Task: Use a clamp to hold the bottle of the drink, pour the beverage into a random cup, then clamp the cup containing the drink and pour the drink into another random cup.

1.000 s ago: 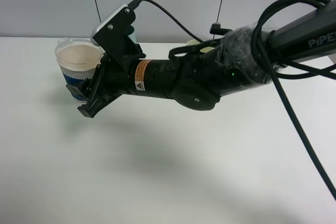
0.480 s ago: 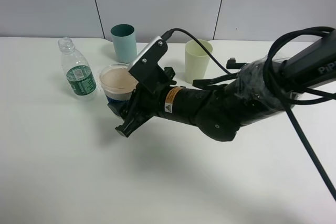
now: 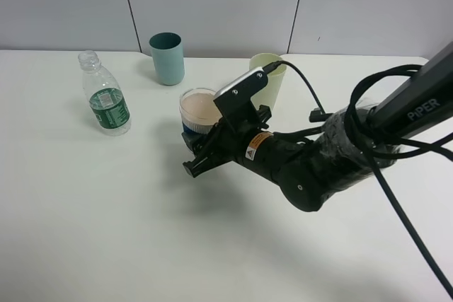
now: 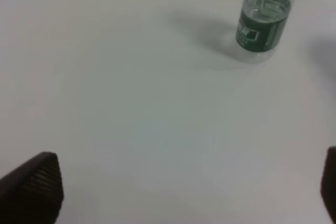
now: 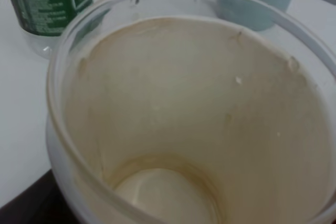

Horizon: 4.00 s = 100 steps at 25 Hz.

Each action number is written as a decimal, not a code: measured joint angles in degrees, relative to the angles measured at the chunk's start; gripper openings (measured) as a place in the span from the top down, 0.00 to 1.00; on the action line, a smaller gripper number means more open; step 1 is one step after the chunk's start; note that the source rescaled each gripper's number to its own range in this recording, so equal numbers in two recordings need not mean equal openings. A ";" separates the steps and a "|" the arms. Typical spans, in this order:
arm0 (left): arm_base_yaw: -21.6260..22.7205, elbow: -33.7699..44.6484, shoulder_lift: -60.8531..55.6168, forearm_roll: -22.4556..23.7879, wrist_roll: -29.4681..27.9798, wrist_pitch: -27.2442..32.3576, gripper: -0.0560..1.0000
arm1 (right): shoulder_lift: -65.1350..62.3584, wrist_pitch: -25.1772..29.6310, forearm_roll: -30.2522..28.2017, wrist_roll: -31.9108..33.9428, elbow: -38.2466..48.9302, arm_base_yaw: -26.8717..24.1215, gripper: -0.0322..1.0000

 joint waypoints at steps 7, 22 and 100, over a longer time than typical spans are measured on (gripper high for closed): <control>0.00 0.00 0.00 0.00 0.00 0.00 0.00 | 3.11 -0.30 2.17 -0.30 0.05 0.00 0.97; 0.00 0.00 0.00 0.00 0.00 0.00 0.00 | 4.06 -1.62 2.03 -5.69 0.05 0.00 0.97; 0.00 0.00 0.00 0.00 0.00 0.00 0.00 | -82.27 76.33 -23.26 9.45 0.32 -43.79 0.01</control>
